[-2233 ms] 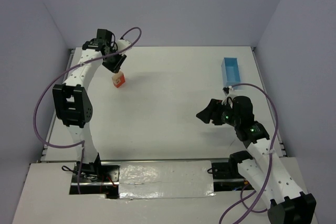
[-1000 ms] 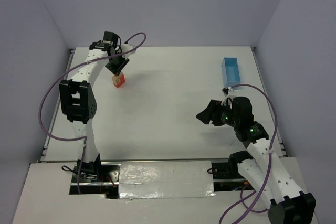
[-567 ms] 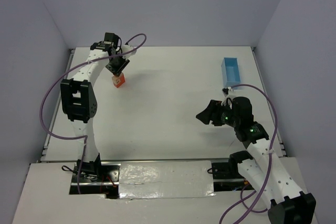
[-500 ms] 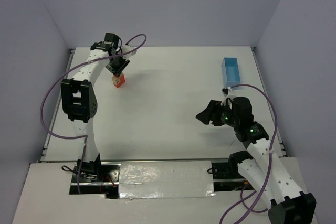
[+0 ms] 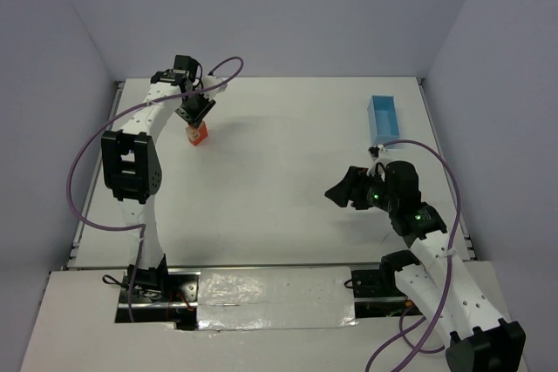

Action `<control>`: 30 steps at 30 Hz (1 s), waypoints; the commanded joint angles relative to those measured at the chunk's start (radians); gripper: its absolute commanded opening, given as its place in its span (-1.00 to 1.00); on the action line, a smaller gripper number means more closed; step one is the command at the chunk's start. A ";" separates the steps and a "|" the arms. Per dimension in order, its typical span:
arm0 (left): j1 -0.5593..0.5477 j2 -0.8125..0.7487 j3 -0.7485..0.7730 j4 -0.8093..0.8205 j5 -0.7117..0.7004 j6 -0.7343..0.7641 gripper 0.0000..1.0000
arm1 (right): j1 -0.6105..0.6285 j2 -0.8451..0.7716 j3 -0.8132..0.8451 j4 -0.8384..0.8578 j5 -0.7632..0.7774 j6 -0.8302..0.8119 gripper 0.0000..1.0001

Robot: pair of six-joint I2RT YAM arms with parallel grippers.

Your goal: Build the wood block tower

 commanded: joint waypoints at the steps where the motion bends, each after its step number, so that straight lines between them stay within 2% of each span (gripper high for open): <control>1: -0.002 0.014 -0.004 0.009 -0.028 -0.014 -0.14 | 0.009 -0.016 -0.011 0.048 -0.001 -0.014 0.48; 16: -0.003 0.031 0.003 0.005 -0.012 -0.026 -0.07 | 0.010 -0.024 -0.014 0.051 0.001 -0.016 0.48; 30: -0.003 0.029 0.005 0.008 -0.012 -0.049 0.10 | 0.013 -0.025 -0.015 0.049 0.001 -0.016 0.49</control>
